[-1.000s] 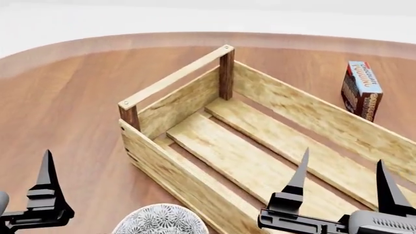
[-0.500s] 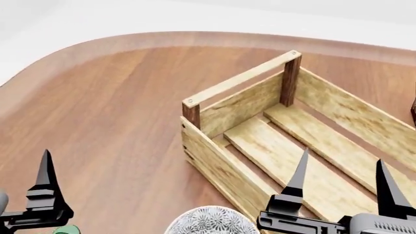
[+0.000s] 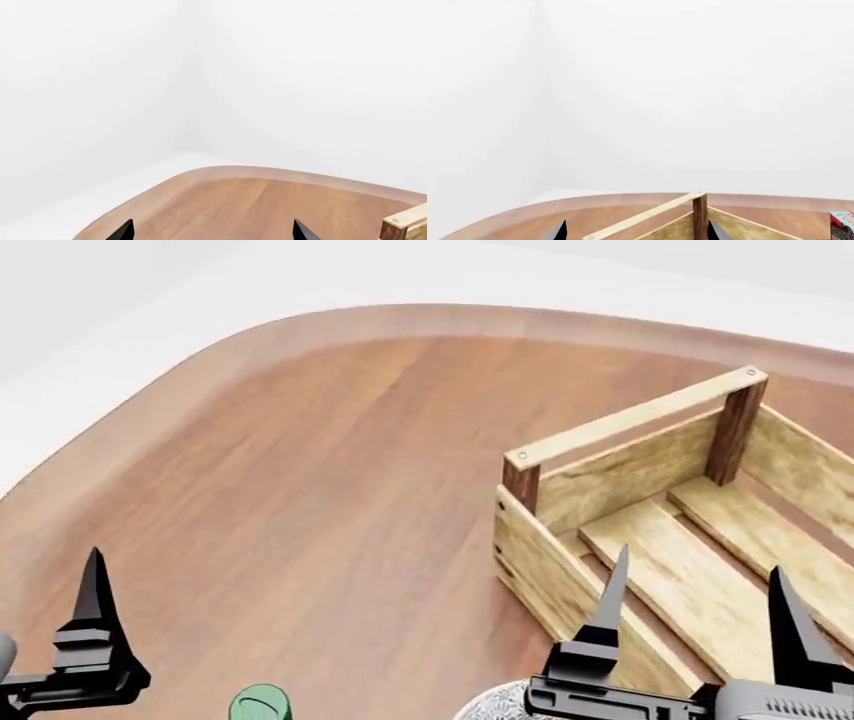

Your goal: Pick up the salad dressing and put it in the tray.

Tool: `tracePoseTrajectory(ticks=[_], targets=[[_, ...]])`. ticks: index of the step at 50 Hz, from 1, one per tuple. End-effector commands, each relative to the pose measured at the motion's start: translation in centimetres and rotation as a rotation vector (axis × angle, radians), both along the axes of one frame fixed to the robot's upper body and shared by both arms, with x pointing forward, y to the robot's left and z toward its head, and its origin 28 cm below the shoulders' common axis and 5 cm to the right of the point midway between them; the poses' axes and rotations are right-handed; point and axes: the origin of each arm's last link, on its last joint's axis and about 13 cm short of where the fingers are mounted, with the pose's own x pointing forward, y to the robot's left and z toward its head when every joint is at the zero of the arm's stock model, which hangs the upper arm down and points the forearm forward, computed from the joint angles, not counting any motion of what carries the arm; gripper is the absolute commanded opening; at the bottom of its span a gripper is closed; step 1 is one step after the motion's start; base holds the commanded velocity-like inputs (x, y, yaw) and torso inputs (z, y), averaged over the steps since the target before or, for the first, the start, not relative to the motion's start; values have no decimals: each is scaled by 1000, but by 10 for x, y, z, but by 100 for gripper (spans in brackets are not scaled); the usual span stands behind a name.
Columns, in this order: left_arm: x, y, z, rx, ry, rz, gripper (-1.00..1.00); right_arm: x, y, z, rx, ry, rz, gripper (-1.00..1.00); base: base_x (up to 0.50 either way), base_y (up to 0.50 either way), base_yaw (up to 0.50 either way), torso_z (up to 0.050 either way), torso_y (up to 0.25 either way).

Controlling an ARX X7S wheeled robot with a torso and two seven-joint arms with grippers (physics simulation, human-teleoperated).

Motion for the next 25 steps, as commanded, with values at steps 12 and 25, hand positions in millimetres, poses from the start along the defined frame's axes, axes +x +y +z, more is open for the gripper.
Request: tracePoseTrajectory(ticks=[12, 25], targets=[[0, 0, 0, 0, 2, 0, 100, 0, 1, -1, -6, -1, 6, 100, 0, 0, 500, 0, 0], [0, 0, -1, 0, 4, 0, 100, 1, 1, -2, -12, 11, 13, 100, 0, 0, 500, 0, 0]])
